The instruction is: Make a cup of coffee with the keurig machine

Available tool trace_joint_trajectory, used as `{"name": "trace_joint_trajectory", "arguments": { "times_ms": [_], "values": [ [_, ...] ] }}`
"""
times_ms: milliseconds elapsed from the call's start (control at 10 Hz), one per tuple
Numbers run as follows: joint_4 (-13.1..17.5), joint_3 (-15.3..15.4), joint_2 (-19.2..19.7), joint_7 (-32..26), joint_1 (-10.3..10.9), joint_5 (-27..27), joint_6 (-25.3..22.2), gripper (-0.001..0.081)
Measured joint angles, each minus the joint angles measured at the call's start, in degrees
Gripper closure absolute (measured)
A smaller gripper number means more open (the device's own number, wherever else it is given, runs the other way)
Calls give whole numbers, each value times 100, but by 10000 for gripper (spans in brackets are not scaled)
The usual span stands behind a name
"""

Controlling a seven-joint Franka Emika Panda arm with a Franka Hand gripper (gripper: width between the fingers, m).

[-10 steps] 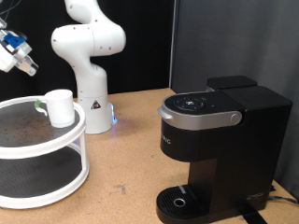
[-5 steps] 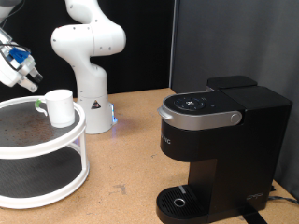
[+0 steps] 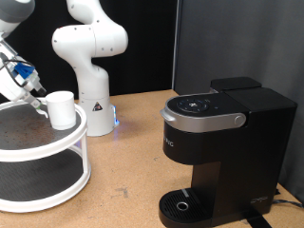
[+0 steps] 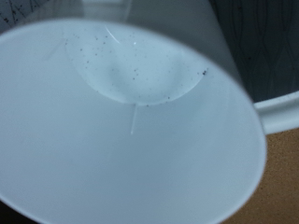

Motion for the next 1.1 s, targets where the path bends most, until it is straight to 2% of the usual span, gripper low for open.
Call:
{"name": "trace_joint_trajectory", "arguments": {
  "times_ms": [300, 800, 900, 1000, 1100],
  "values": [
    [-109, -177, 37, -39, 104, 60, 340, -1],
    [-90, -454, 40, -25, 490, 224, 629, -1],
    [-82, -489, 40, -19, 543, 230, 630, 107],
    [-77, -524, 40, -11, 588, 231, 631, 107],
    [-74, -537, 40, 0, 614, 231, 636, 250]
  ]
}}
